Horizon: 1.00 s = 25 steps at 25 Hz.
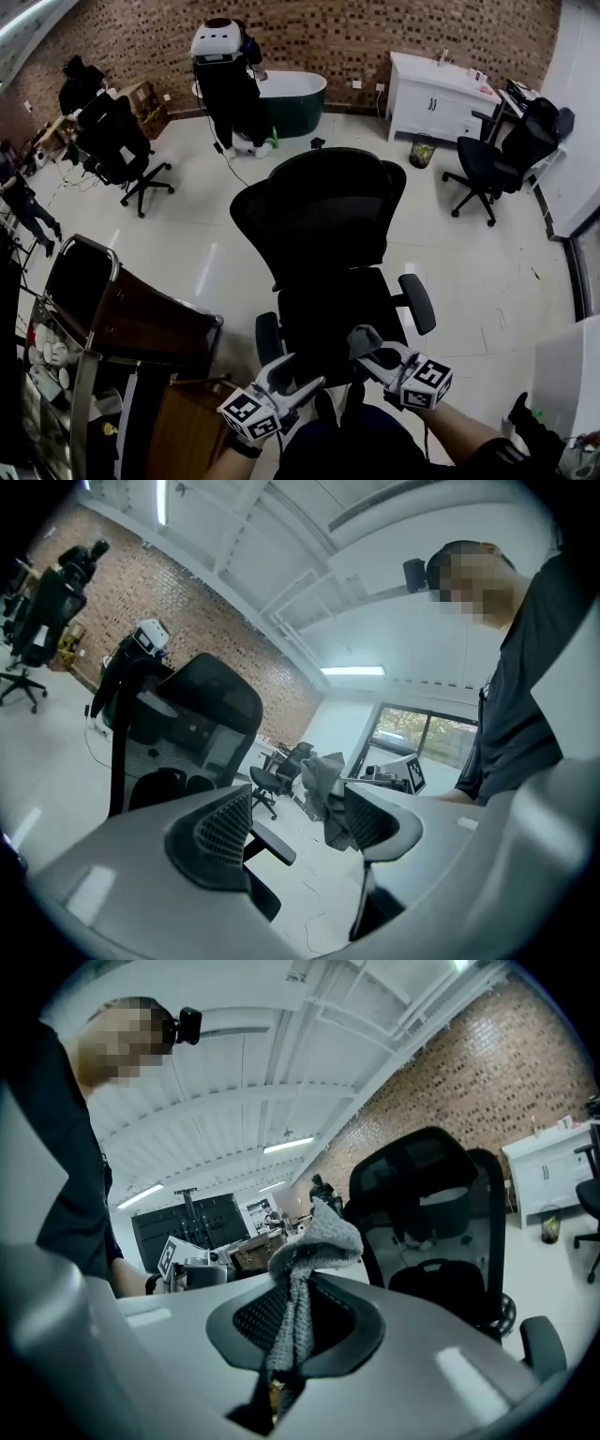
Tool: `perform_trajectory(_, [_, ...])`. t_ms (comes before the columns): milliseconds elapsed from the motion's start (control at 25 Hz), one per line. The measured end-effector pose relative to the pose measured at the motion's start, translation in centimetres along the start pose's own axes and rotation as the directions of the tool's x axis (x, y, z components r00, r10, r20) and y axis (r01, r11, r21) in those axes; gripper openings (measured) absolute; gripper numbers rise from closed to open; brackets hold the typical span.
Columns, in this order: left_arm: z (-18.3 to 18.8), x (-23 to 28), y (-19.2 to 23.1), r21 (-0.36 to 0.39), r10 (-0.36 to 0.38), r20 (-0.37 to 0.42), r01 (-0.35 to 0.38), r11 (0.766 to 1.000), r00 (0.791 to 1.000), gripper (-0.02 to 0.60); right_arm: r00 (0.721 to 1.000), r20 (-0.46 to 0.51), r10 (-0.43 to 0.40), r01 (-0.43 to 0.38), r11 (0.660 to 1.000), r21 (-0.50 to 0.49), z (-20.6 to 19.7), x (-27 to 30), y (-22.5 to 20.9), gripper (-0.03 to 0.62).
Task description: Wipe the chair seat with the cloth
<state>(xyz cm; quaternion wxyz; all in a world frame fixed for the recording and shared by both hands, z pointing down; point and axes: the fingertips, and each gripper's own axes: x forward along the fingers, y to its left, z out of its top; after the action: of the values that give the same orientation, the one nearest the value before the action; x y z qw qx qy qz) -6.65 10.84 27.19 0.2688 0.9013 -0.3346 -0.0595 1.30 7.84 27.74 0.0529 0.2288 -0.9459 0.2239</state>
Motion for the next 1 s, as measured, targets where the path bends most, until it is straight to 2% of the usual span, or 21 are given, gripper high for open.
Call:
perform_trajectory(240, [-2.5,2.1,6.4,-0.063,0.098,-0.010,-0.098,0.993,0.995,0.331,0.989,-0.134,0.065,-0.066,0.998,-0.001,-4.4,4.9,-5.2,0.029])
perform_trajectory(360, [-4.7,3.4,9.9,-0.130,0.159,-0.027,-0.162,0.978,0.987,0.331,0.965,-0.239,0.105,-0.116,0.993,-0.029,-8.4,8.8,-7.8,0.029])
perform_trajectory(520, [-7.9,5.0,14.5,-0.167,0.210,-0.040,-0.214,0.962,0.977,0.331,0.928,-0.346,0.138,-0.150,0.989,-0.009,-14.2,15.5,-12.7,0.029])
perform_trajectory(760, [-11.6,6.3,21.1,-0.195,0.270,-0.066,-0.277,0.941,0.961,0.331,0.872,-0.478,0.107,-0.131,0.991,-0.017,-22.9,25.2,-19.3,0.029])
perform_trajectory(880, [-13.3,7.1,24.2,-0.249,0.294,-0.040,-0.295,0.923,0.955,0.333,0.838,-0.539,0.078,-0.123,0.991,-0.048,-26.7,29.2,-21.7,0.029])
perform_trajectory(1000, [-13.8,8.1,26.5,-0.262,0.307,-0.027,-0.303,0.916,0.951,0.333,0.814,-0.578,0.049,-0.126,0.988,-0.094,-29.4,32.9,-24.3,0.029])
